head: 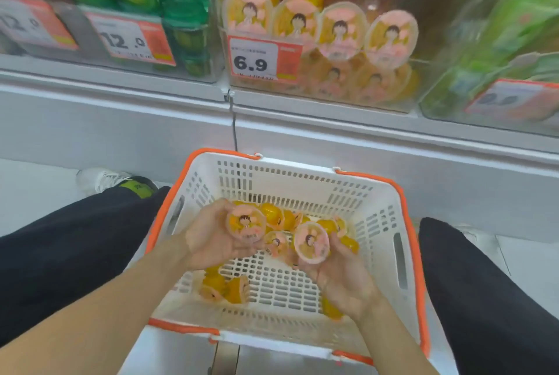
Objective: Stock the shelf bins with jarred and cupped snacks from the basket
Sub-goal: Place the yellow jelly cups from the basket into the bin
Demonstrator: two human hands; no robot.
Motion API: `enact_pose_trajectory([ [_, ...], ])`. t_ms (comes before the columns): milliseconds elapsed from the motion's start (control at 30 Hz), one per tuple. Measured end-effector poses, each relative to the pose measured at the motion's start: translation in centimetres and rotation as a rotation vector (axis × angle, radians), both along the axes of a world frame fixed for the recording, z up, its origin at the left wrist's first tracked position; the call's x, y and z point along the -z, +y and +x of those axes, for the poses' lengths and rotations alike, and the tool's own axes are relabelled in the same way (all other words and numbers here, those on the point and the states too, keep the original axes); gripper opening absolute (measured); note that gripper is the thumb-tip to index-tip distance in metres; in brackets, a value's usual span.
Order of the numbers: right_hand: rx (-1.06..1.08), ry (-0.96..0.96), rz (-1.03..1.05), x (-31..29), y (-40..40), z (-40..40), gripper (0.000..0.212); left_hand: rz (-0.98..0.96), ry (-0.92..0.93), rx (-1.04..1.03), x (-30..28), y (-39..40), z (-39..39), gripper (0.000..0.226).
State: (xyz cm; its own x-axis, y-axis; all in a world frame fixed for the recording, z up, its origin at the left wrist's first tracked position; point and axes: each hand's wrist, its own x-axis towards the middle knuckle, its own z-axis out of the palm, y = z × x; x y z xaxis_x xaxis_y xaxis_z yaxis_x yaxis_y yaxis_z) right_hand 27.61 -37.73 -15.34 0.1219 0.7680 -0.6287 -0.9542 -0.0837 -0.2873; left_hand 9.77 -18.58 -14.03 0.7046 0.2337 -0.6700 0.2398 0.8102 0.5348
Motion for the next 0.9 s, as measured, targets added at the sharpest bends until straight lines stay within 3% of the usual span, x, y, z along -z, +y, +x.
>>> enact_pose_trajectory([
  [133, 0.094, -0.045, 0.150, -3.2, 0.4, 0.1, 0.033, -0.018, -0.004, 0.096, -5.1, -1.2, 3.1, 0.031],
  [167, 0.117, -0.036, 0.200, -3.8, 0.4, 0.1, 0.031, 0.028, 0.024, 0.162, -6.3, -1.5, 4.0, 0.035],
  [300, 0.192, -0.046, 0.317, -6.7, 0.5, 0.4, 0.056, 0.299, 0.155, 0.523, -10.6, -2.1, 6.9, 0.066],
  [367, 0.212, -0.041, 0.312, -8.1, 0.4, 0.5, 0.056, 0.380, 0.142, 0.589, -12.4, -2.0, 7.8, 0.070],
  [500, 0.254, -0.143, 0.232, -10.4, 0.8, 1.0, 0.057, 0.427, -0.007, 0.443, -14.6, -1.1, 9.0, 0.062],
  [600, 0.291, -0.279, 0.258, -13.4, 1.5, 2.3, 0.036, 0.451, -0.064, 0.237, -15.5, -0.3, 10.5, 0.066],
  [700, 0.342, -0.557, 0.309, -17.1, 3.4, 4.1, 0.040, 0.432, -0.118, 0.035, -16.3, 0.6, 12.2, 0.070],
  [767, 0.380, -0.950, 0.319, -19.6, 5.4, 5.3, 0.047, 0.424, -0.141, -0.034, -16.8, 1.1, 13.0, 0.078],
  [833, 0.455, -1.422, 0.173, -22.2, 7.7, 6.7, 0.052, 0.404, -0.138, -0.098, -17.2, 1.4, 13.3, 0.067],
  [900, 0.513, -1.729, 0.071, -24.3, 10.2, 8.6, 0.052, 0.396, -0.163, -0.121, -17.4, 1.5, 13.3, 0.061],
])
